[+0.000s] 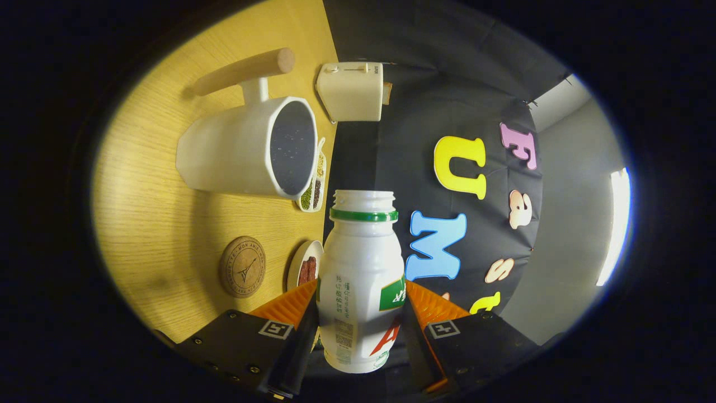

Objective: Take the bottle from table, then pour the juice into the cup, finally place the bottle on the coaster

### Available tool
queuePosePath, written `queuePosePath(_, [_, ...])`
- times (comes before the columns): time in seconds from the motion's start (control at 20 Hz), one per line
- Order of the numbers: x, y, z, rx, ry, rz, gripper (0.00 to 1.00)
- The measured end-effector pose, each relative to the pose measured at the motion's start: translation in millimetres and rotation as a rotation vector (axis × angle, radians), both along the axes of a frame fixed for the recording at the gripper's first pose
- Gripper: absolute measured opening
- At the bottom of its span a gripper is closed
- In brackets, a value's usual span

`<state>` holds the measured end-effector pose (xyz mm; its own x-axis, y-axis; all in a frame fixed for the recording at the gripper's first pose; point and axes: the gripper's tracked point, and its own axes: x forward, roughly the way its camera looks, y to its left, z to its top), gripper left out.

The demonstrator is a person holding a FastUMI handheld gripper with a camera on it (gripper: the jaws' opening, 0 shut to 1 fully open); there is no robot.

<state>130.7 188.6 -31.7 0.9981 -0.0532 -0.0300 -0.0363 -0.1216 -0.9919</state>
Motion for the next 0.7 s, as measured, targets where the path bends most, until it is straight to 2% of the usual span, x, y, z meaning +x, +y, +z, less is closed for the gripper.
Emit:
queuePosePath(0.45, [0.0, 2.0, 9.5, -0.084, -0.025, 0.007, 0.72])
queuePosePath(0.7, [1.6, 4.3, 10.2, -0.089, -0.028, 0.01, 0.72])
